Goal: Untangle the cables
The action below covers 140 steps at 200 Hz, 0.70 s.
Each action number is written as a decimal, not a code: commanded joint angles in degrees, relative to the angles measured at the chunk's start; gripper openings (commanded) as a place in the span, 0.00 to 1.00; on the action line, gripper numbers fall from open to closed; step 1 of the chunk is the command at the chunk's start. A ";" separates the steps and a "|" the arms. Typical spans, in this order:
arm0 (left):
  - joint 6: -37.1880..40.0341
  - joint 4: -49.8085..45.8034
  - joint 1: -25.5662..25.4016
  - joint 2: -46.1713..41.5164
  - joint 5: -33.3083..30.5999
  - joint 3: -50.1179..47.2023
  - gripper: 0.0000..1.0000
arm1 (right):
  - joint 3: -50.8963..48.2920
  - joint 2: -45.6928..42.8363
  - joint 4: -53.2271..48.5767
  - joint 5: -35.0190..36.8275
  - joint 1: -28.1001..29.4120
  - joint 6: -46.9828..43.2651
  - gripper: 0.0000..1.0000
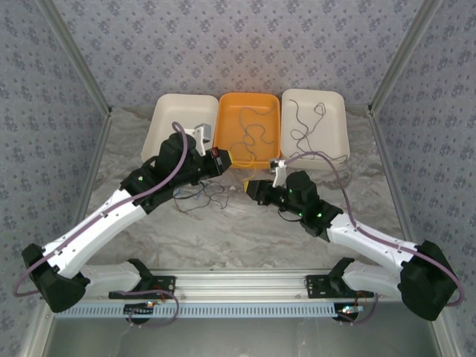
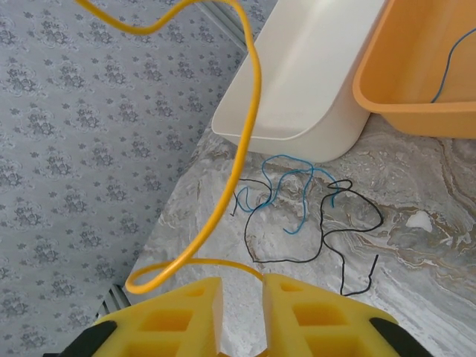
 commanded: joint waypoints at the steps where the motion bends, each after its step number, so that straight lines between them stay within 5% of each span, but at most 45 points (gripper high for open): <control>1: 0.70 -0.20 0.28 -0.12 0.76 2.27 0.00 | -0.05 -1.06 -0.72 -0.06 0.02 -0.29 0.29; 40: 0.54 0.06 0.29 0.23 1.13 2.60 0.00 | -0.18 -1.43 -2.19 1.54 0.68 -0.88 0.34; 83: 0.72 -0.07 0.32 0.50 1.14 2.95 0.00 | 1.20 -0.58 -2.61 1.54 0.79 -1.13 0.23; 112: 0.97 -0.55 0.70 0.45 0.96 3.63 0.00 | 0.60 -1.23 -3.22 2.68 1.01 -0.77 0.00; 140: 1.49 -1.92 2.73 0.95 1.83 6.00 0.00 | -0.84 -2.38 -4.13 4.05 1.14 -0.50 0.00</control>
